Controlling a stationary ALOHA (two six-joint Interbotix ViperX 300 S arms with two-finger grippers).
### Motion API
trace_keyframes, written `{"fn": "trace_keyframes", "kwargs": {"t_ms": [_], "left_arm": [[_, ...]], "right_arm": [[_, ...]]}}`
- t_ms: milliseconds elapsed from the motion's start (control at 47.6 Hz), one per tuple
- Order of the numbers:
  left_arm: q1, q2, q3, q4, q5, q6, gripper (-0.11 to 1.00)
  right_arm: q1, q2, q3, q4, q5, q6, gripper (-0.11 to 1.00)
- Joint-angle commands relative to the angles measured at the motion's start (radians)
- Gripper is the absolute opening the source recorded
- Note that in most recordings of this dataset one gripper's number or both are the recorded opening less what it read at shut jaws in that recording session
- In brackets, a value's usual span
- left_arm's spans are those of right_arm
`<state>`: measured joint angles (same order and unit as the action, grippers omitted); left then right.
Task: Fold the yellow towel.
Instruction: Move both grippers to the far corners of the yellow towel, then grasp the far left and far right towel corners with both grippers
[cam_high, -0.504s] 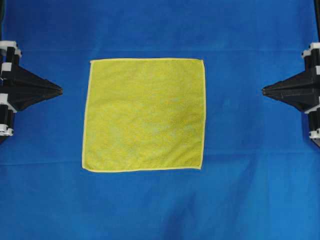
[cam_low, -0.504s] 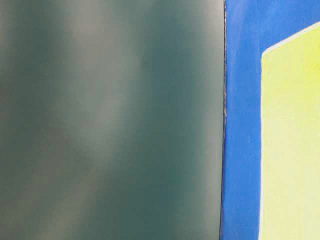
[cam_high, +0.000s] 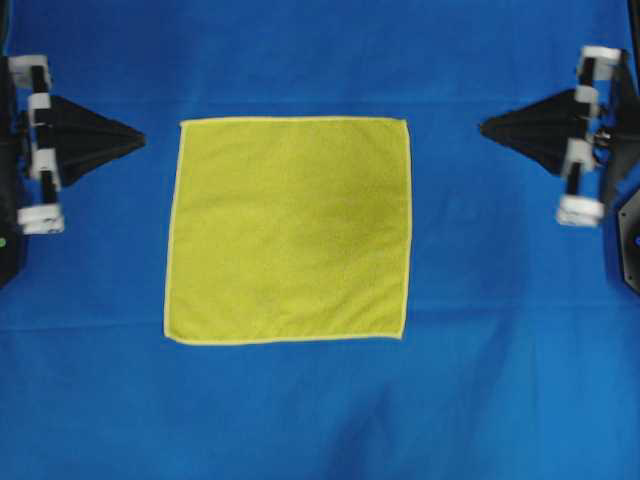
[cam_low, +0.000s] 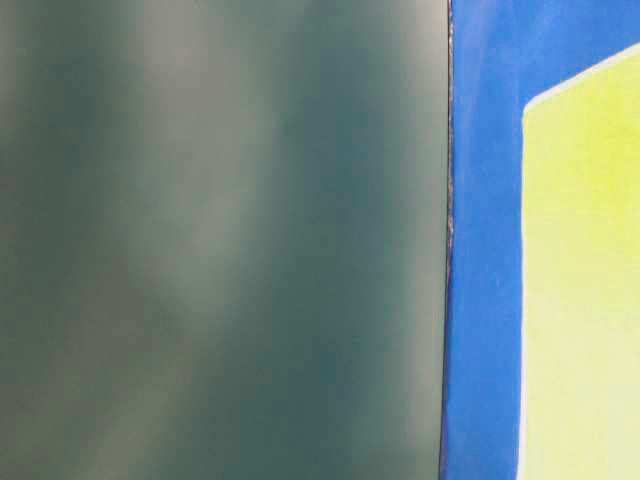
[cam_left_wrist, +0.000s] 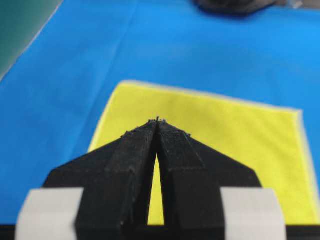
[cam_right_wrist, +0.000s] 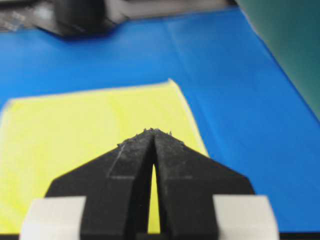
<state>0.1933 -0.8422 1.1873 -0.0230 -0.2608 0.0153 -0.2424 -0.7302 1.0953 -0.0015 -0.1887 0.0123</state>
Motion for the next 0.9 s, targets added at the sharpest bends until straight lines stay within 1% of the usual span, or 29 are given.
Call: {"fn": "trace_keyframes", "kwargs": {"t_ms": [0,84,126,168,189,210,336,357,378,420,525,672,882], "left_arm": [[0.044,0.067,-0.008,-0.002,-0.028,-0.002,0.01],[0.078,0.137,-0.008,0.000,-0.049,-0.002,0.02],[0.094,0.172,-0.008,-0.002,-0.063,0.000,0.07],[0.112,0.210,-0.008,-0.002,-0.080,0.000,0.16],[0.120,0.230,-0.008,-0.002,-0.087,-0.002,0.21],[0.133,0.258,-0.008,-0.002,-0.097,0.000,0.29],[0.193,0.383,-0.015,-0.002,-0.117,-0.002,0.65],[0.204,0.405,-0.018,-0.002,-0.118,-0.002,0.70],[0.215,0.428,-0.020,-0.002,-0.121,0.000,0.72],[0.233,0.472,-0.028,-0.002,-0.127,0.000,0.73],[0.261,0.592,-0.055,-0.002,-0.158,-0.002,0.69],[0.282,0.724,-0.100,-0.002,-0.196,0.000,0.70],[0.325,0.854,-0.144,-0.002,-0.206,0.000,0.69]], "right_arm": [[-0.055,0.074,-0.038,0.003,-0.003,0.005,0.00],[-0.101,0.153,-0.058,0.005,0.003,0.005,0.01],[-0.121,0.209,-0.077,0.003,0.012,0.005,0.01],[-0.135,0.258,-0.095,0.003,0.023,0.003,0.03],[-0.141,0.281,-0.104,0.003,0.029,0.003,0.09],[-0.146,0.305,-0.115,0.003,0.037,0.003,0.15],[-0.161,0.451,-0.179,-0.002,0.067,0.000,0.51],[-0.163,0.476,-0.190,-0.002,0.069,-0.002,0.55],[-0.164,0.499,-0.201,-0.003,0.071,-0.002,0.57],[-0.166,0.557,-0.225,-0.005,0.071,-0.005,0.58],[-0.176,0.660,-0.272,-0.005,0.071,-0.008,0.52],[-0.195,0.772,-0.314,-0.008,0.071,-0.009,0.52],[-0.221,0.851,-0.327,-0.008,0.066,-0.009,0.52]]}}
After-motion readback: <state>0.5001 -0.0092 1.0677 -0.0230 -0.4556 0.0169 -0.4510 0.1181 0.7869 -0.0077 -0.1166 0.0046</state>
